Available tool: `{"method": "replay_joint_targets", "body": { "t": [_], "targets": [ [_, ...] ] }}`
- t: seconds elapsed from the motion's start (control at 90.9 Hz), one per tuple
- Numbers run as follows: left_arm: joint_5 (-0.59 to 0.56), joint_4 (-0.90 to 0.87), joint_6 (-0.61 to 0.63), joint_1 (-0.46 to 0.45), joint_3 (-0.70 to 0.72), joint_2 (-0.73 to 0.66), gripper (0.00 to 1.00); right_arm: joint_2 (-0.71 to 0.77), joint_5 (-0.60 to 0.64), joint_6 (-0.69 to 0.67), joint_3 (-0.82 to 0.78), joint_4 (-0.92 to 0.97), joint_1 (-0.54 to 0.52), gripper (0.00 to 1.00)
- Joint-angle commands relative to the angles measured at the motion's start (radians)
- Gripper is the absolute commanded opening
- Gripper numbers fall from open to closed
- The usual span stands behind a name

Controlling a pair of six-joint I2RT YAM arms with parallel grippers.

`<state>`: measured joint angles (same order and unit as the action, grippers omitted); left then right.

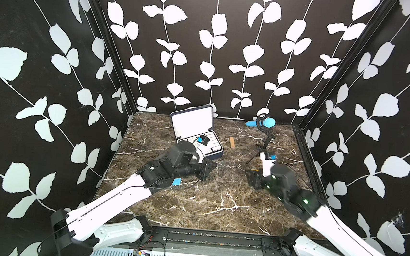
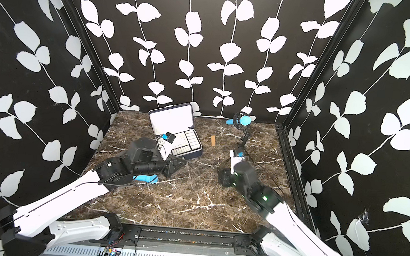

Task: Put jewelry chain into jewelry box
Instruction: Move the jewelry box to the center of the board.

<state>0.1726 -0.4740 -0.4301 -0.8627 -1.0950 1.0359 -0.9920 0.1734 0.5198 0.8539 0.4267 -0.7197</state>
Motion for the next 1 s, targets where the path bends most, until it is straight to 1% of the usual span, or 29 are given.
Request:
{"method": "replay_joint_targets", "body": {
  "t": [0.0, 0.077, 0.143, 0.242, 0.352, 0.44, 0.517, 0.627, 0.814, 0.99],
  "targets": [
    [-0.118, -0.083, 0.06, -0.001, -0.019, -0.051, 0.0, -0.204, 0.029, 0.05, 0.107, 0.017, 0.005, 0.7],
    [-0.171, -0.089, 0.065, -0.001, -0.004, -0.079, 0.0, -0.367, -0.009, 0.017, 0.196, 0.005, 0.007, 0.69],
    [-0.213, -0.079, 0.061, -0.001, 0.022, -0.104, 0.0, -0.484, -0.004, -0.014, 0.254, -0.03, 0.008, 0.69],
    [-0.246, -0.065, 0.058, -0.001, 0.059, -0.128, 0.0, -0.641, 0.012, -0.061, 0.326, -0.109, 0.018, 0.68],
    [-0.269, -0.074, 0.065, -0.001, 0.078, -0.139, 0.0, -0.779, -0.005, -0.094, 0.433, -0.141, 0.043, 0.68],
    [-0.287, -0.086, 0.072, -0.001, 0.088, -0.15, 0.0, -0.859, -0.022, -0.112, 0.515, -0.156, 0.057, 0.68],
    [-0.302, -0.094, 0.078, -0.001, 0.098, -0.159, 0.0, -0.907, -0.032, -0.105, 0.562, -0.158, 0.07, 0.69],
    [-0.314, -0.1, 0.084, -0.001, 0.11, -0.174, 0.0, -0.946, -0.052, -0.066, 0.587, -0.194, 0.092, 0.7],
    [-0.327, -0.102, 0.094, -0.001, 0.124, -0.178, 0.0, -1.031, -0.079, -0.044, 0.682, -0.147, 0.109, 0.69],
    [-0.333, -0.102, 0.1, -0.001, 0.13, -0.184, 0.0, -1.022, -0.14, -0.042, 0.635, -0.169, 0.109, 0.66]
  ]
}}
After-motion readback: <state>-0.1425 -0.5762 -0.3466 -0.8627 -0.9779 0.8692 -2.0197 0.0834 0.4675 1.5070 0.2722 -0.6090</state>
